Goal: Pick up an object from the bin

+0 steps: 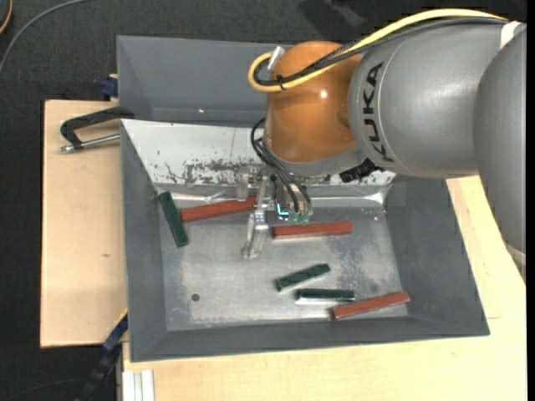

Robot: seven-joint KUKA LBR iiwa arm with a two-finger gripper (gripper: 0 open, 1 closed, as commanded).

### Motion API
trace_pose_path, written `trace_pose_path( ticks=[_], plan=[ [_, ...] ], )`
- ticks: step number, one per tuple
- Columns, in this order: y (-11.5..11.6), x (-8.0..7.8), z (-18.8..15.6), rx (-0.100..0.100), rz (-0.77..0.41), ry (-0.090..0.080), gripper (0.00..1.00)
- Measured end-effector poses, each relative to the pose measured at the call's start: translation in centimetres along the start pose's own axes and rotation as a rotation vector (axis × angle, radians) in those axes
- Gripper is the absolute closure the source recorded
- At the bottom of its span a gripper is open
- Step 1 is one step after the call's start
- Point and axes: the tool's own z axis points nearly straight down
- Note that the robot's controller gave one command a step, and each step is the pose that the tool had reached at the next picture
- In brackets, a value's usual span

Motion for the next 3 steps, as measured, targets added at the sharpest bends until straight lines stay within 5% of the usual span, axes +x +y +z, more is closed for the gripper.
trace_pose_path(
  ticks=[1, 2, 3],
  plan=[
    [-3.8, 2.3, 9.4, 0.002, -0.428, -0.003, 0.00],
    [-11.5, 7.2, 10.7, 0.004, -0.598, -0.002, 0.00],
    [-11.2, 7.2, 10.6, 0.001, -0.602, -0.006, 1.00]
  ],
)
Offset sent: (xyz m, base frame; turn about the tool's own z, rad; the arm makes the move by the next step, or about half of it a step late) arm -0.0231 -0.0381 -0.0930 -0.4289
